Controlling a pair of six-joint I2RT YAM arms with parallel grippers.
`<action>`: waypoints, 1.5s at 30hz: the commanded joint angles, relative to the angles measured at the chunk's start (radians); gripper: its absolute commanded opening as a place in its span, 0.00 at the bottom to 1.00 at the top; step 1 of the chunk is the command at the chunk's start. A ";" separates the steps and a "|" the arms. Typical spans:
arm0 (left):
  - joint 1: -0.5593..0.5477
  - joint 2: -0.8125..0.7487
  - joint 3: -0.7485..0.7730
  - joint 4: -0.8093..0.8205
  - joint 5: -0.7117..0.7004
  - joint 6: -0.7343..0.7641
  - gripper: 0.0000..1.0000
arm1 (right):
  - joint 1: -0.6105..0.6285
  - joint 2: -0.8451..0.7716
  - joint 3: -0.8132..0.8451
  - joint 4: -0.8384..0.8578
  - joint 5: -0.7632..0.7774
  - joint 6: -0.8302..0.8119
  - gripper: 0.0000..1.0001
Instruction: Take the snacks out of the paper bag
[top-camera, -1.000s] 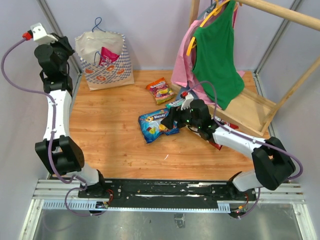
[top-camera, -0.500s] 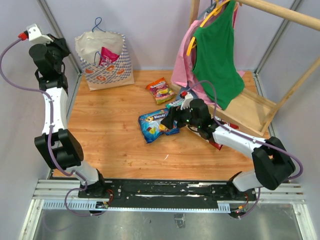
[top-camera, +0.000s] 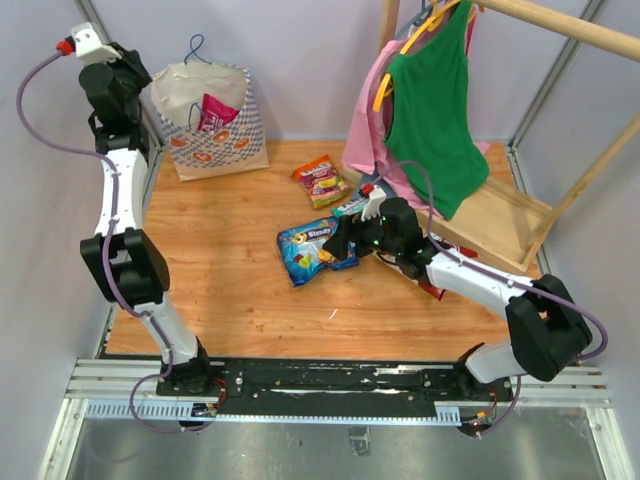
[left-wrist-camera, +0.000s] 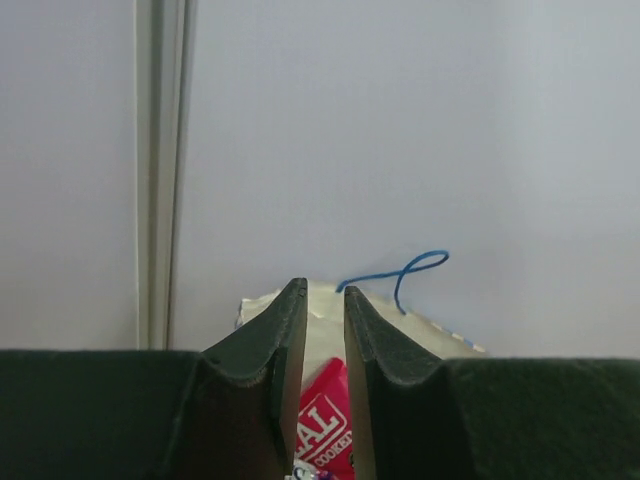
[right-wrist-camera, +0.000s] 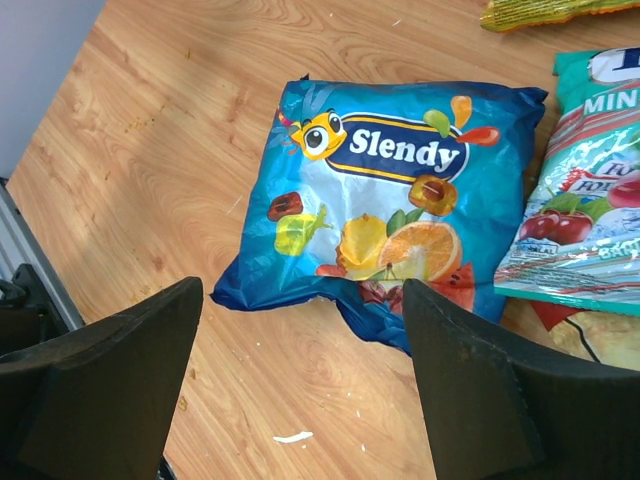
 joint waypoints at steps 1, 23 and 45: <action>-0.014 0.069 0.069 -0.028 -0.067 0.084 0.27 | -0.006 -0.054 0.027 -0.058 0.064 -0.094 0.83; -0.156 0.229 0.339 -0.338 -0.216 0.245 0.53 | -0.016 -0.002 0.018 -0.053 0.041 -0.120 0.85; -0.209 0.066 -0.092 -0.273 -0.547 0.070 0.55 | -0.016 0.019 0.004 -0.027 0.013 -0.098 0.85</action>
